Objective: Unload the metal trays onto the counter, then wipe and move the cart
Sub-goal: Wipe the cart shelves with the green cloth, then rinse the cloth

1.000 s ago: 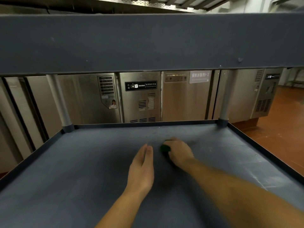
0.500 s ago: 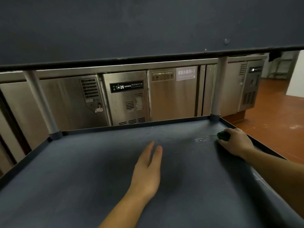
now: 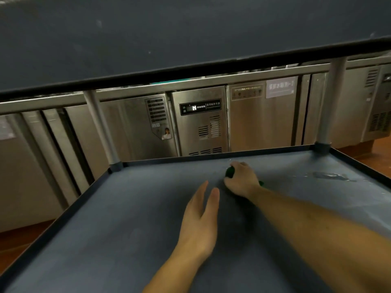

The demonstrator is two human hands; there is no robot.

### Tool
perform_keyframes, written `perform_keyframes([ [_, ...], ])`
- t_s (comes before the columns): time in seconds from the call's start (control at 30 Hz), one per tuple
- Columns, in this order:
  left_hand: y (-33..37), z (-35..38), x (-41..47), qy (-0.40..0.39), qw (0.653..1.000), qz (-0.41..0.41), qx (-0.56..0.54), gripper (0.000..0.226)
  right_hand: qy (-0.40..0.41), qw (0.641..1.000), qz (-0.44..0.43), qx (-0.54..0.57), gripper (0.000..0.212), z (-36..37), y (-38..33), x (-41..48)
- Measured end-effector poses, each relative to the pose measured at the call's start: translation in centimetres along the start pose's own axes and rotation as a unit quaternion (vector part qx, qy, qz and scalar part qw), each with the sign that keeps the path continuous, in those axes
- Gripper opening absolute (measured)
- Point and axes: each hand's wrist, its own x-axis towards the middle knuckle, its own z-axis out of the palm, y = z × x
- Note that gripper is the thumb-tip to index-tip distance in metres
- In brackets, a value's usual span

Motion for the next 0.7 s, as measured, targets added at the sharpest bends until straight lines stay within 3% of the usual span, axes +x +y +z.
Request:
perform_keyframes([
  [0.07, -0.3, -0.9, 0.0, 0.016, 1.0, 0.012, -0.011, 0.047, -0.025, 0.997, -0.07, 0.003, 0.019, 2.3, -3.4, -0.5],
  [0.13, -0.8, -1.6, 0.1, 0.037, 0.999, 0.017, -0.018, 0.034, -0.055, 0.986, -0.157, -0.02, 0.01, 4.5, -5.9, -1.3],
  [0.27, -2.0, -2.1, 0.4, 0.069, 0.998, 0.012, 0.008, 0.013, -0.085, 0.951, -0.277, -0.11, 0.025, 6.7, -7.9, -2.7],
  [0.4, -2.6, -1.8, 0.3, 0.056, 0.998, 0.005, 0.028, 0.056, -0.063, 0.963, -0.255, -0.059, 0.024, 6.0, -5.9, -2.3],
  [0.7, -1.6, 1.3, 0.5, 0.006, 0.999, -0.01, 0.029, 0.057, 0.009, 0.99, -0.079, -0.117, 0.038, -4.8, 7.3, -3.5],
])
